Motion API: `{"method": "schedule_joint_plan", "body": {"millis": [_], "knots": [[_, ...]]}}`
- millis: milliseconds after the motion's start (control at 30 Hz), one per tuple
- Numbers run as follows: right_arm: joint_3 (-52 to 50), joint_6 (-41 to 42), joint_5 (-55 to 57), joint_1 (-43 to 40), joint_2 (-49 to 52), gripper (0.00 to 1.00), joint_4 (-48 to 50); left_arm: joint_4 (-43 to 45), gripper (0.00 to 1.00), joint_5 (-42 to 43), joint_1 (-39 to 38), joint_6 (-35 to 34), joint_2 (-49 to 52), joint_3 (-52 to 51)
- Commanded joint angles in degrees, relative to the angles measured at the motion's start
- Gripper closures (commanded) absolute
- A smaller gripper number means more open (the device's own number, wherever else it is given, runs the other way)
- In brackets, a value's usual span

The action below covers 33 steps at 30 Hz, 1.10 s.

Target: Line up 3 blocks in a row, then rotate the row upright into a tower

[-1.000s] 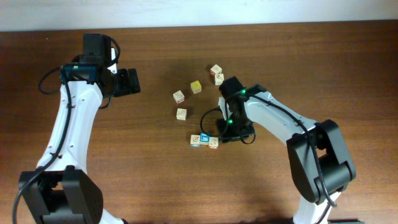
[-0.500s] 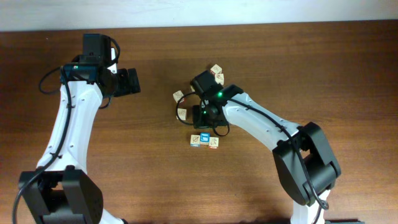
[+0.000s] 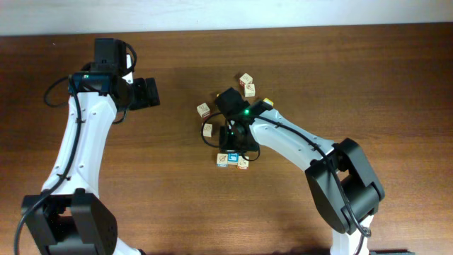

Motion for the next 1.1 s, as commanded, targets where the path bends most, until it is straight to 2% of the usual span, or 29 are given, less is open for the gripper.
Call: {"method": "schedule_joint_plan", "body": {"millis": [0,233,367,433,533,633,733,867,933,967,1033,1067], "knots": [[-0.96,1.29,-1.2,0.98,0.74,0.96,-0.15,0.07,0.01,-0.2,-0.07,-0.33,-0.02,0.83],[-0.94,1.31,-0.79,0.9,0.74,0.95,0.55,0.04,0.01,-0.2,-0.07,-0.35,-0.02,0.83],[3.02,-1.07,-0.81,-2.84,-0.24,0.94,0.94,0.07,0.01,-0.2,-0.07,-0.35,-0.02,0.83],[6.64,-3.45,-1.05,-5.86,-2.29,0.94,-2.16,0.07,0.01,-0.2,-0.07,-0.33,-0.02,0.83],[12.55,-11.26,-9.22,-11.5,-7.76,0.94,-15.74,0.07,0.01,-0.2,-0.07,-0.35,-0.02,0.83],[10.75,-13.49,-8.09,-12.59,-9.66,0.94,-22.73,0.07,0.01,-0.2,-0.07,-0.35,-0.02,0.83],[2.38,-11.56,-9.6,-12.55,-9.57,0.94,-19.63,0.09,0.01,-0.17,-0.07,-0.35,-0.02,0.83],[-8.39,-7.96,-11.32,-12.66,-9.57,0.94,-10.54,3.02,0.01,0.24,-0.07,-0.35,-0.02,0.83],[-11.19,-6.6,-11.32,-12.57,-9.09,0.94,-6.82,2.67,0.0,5.09,-0.07,-0.37,-0.02,0.83],[-11.67,-5.09,-11.32,-12.52,-8.13,0.95,-6.38,1.62,0.07,8.31,-0.09,-2.91,0.26,0.22],[-11.91,-3.82,-11.41,-12.52,-6.19,0.94,-5.79,1.25,0.07,9.88,-0.7,-10.16,0.79,-2.86],[-11.91,-2.99,-11.41,-12.52,-5.2,0.95,-5.73,2.1,0.08,9.68,-1.36,-10.21,0.98,-4.96]]}}
